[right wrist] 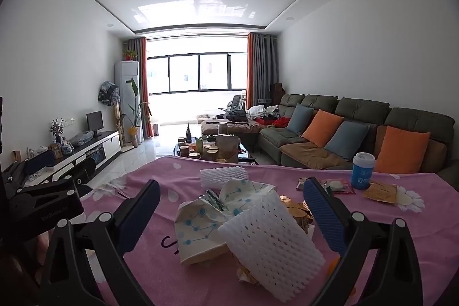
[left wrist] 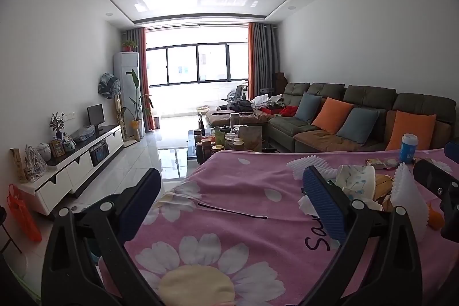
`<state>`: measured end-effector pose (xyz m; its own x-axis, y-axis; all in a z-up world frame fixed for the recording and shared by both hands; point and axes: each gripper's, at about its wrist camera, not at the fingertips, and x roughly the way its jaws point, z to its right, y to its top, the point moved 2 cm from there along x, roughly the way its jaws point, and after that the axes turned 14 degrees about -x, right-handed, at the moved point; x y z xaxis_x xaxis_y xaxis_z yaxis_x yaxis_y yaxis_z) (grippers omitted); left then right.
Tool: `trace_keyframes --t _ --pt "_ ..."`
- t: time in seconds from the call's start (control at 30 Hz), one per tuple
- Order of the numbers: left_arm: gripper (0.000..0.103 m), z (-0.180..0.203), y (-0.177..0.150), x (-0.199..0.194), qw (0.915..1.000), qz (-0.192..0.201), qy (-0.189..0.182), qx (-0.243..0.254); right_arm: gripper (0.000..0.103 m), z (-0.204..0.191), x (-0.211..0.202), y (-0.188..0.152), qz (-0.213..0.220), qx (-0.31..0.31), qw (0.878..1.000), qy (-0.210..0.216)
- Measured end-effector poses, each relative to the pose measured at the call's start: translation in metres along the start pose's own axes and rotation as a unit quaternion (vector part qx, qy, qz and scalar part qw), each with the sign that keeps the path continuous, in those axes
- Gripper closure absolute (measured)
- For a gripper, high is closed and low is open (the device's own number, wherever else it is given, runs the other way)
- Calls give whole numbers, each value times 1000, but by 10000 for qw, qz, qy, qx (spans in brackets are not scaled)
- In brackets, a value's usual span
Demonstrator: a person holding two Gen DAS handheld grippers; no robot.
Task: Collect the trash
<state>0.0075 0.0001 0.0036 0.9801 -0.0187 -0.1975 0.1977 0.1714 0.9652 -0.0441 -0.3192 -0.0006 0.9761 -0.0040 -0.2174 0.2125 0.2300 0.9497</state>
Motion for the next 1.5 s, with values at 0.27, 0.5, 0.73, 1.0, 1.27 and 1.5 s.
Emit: trace_keyframes --t 0.27,0.5,0.73,1.0,1.27,1.5 --pt "6 1 1 -3 10000 34 -6 -21 7 -1 0 0 17 -6 10000 -10" --pt "6 0 1 -3 10000 35 -8 -31 7 -2 0 -1 24 -2 10000 -15" --pt "6 0 1 -4 10000 50 -6 -39 7 -2 0 -1 23 -4 10000 -18" --pt "5 -1 1 -5 10000 60 -10 -48 7 -2 0 -1 44 12 10000 -22" --pt "6 1 0 -7 10000 67 -7 -48 7 -3 0 -2 37 19 10000 -39" --pt "6 0 0 -6 10000 71 -11 -52 7 -2 0 -3 39 28 10000 -31"
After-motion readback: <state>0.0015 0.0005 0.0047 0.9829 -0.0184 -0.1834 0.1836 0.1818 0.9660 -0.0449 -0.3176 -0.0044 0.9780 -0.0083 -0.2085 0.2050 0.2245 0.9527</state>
